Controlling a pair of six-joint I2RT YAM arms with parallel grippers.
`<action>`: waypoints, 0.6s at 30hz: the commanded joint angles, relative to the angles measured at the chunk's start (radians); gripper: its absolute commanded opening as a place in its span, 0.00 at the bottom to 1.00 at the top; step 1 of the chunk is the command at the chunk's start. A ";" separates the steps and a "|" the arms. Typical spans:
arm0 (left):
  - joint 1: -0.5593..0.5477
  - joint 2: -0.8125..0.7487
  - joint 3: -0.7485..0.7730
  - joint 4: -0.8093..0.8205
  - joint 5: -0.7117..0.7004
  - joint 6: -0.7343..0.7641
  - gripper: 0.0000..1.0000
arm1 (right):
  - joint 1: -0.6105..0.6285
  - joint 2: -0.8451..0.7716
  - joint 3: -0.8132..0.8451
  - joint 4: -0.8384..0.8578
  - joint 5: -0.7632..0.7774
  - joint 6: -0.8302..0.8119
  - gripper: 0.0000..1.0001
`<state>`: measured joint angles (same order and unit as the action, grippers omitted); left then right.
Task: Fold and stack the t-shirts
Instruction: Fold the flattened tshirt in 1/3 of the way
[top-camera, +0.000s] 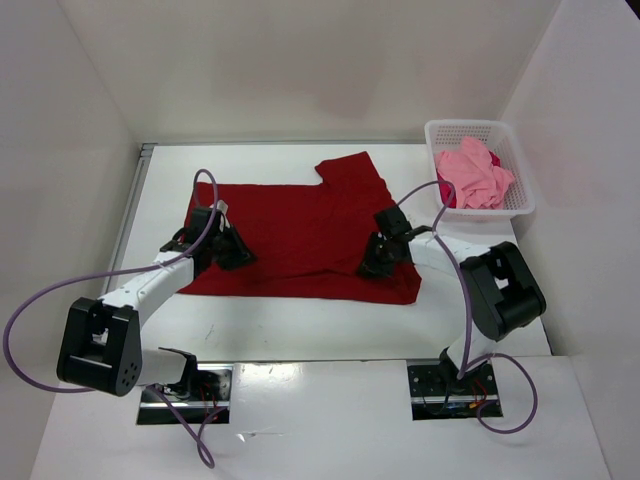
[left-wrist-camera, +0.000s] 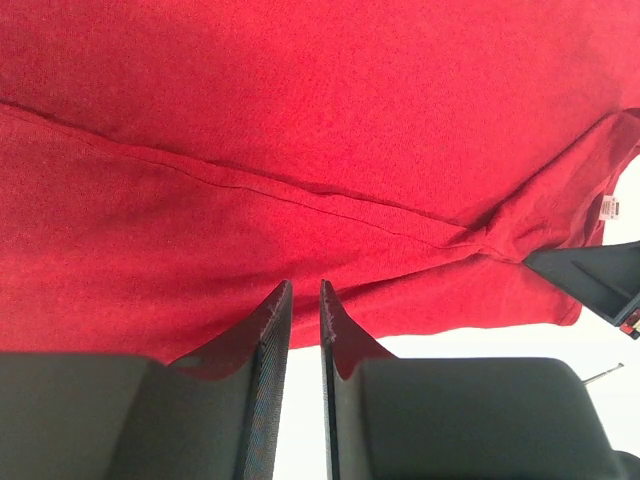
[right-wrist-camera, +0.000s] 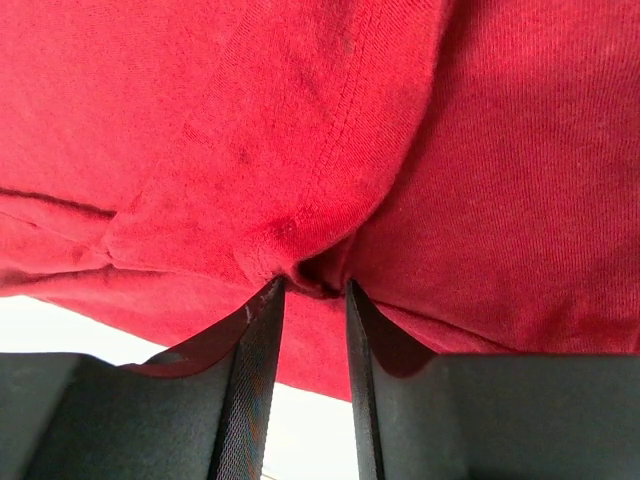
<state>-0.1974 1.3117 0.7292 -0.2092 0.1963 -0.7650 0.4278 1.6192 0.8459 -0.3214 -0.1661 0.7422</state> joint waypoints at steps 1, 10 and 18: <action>0.006 -0.025 -0.008 0.022 0.011 -0.003 0.24 | 0.003 0.017 0.044 0.038 0.020 -0.007 0.37; 0.006 -0.025 -0.008 0.022 0.011 -0.003 0.24 | 0.003 0.062 0.113 0.025 0.011 -0.017 0.07; 0.006 -0.006 0.010 0.022 0.011 -0.003 0.24 | 0.003 0.128 0.272 0.002 -0.036 -0.026 0.02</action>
<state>-0.1974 1.3113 0.7254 -0.2085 0.1967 -0.7654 0.4278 1.7115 1.0294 -0.3325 -0.1806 0.7338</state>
